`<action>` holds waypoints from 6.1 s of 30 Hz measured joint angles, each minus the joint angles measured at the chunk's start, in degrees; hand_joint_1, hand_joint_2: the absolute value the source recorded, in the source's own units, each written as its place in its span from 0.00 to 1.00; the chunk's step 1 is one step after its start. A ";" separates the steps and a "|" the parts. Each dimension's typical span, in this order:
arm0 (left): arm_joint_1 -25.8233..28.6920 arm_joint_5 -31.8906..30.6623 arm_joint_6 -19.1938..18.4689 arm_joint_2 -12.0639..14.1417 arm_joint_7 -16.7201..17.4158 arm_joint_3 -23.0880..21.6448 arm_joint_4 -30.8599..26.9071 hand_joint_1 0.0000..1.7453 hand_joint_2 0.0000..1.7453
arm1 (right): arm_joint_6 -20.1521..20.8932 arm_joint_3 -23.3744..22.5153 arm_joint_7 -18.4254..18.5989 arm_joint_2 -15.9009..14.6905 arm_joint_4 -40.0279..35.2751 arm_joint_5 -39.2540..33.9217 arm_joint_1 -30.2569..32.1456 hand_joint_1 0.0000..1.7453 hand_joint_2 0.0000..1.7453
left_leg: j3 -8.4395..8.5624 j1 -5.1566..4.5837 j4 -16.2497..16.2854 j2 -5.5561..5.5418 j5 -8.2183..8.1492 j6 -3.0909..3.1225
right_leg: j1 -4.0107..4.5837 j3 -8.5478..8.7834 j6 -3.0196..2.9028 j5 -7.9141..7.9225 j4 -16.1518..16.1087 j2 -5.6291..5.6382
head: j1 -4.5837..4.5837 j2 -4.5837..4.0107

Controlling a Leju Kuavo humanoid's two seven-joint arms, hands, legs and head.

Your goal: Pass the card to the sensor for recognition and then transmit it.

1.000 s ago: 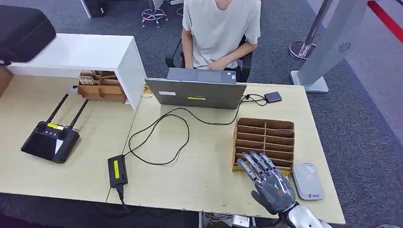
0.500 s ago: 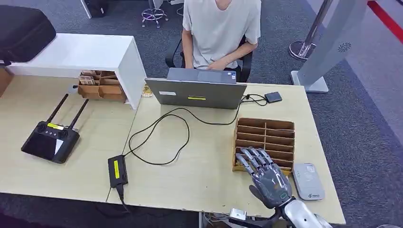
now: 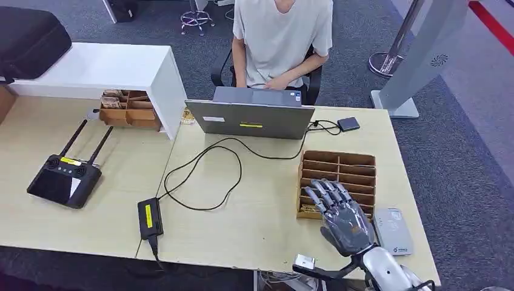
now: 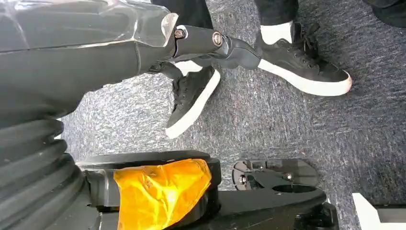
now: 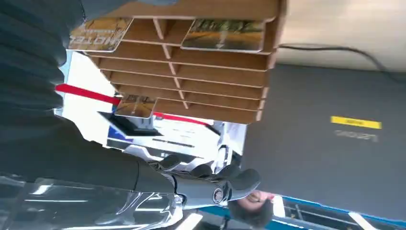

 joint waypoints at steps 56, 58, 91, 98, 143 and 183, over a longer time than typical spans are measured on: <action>-0.03 1.79 0.00 0.02 -0.22 -0.52 0.00 0.00 1.00 | -5.84 -15.54 1.14 1.58 13.29 6.58 0.06 1.00 1.00 | -0.01 0.00 0.01 0.01 -0.01 0.00 | 0.00 -0.02 0.00 0.00 0.00 0.02 | 0.00 0.00; -0.03 1.86 0.00 0.02 -0.37 -0.52 0.00 0.00 1.00 | -5.84 -15.74 0.81 1.58 13.16 6.58 0.14 1.00 1.00 | 0.00 0.00 0.01 0.01 -0.01 0.00 | 0.00 -0.02 0.00 0.00 0.00 0.03 | 0.00 0.00; -0.02 2.99 0.00 0.04 -0.50 -0.52 0.00 0.00 1.00 | -5.97 -16.50 0.59 1.58 12.18 7.17 0.79 0.00 1.00 | 0.00 0.00 0.01 0.01 -0.01 0.00 | 0.00 -0.03 0.00 0.00 0.00 0.02 | -0.02 0.00; -0.01 3.15 0.00 0.04 -0.52 -0.52 0.00 0.00 1.00 | -5.97 -16.70 0.59 1.58 12.16 7.30 0.95 0.00 1.00 | 0.00 0.00 0.01 0.01 -0.01 0.00 | 0.00 -0.02 0.00 0.00 0.00 0.02 | -0.02 0.00; -0.02 4.77 0.00 0.11 -1.14 -0.52 0.00 0.00 1.00 | -5.93 -13.40 -0.50 2.12 7.35 7.74 1.00 0.00 1.00 | -0.01 0.00 0.01 0.01 -0.01 0.00 | 0.00 -0.02 0.00 0.00 0.00 0.01 | -0.02 0.00; -0.03 7.04 0.00 0.20 -1.88 -0.52 0.00 0.00 1.00 | -6.52 -9.88 -0.20 0.64 -4.02 7.72 7.83 0.00 1.00 | -0.01 0.00 0.00 0.02 -0.02 0.00 | 0.00 -0.03 0.01 -0.02 0.00 0.02 | 0.00 0.00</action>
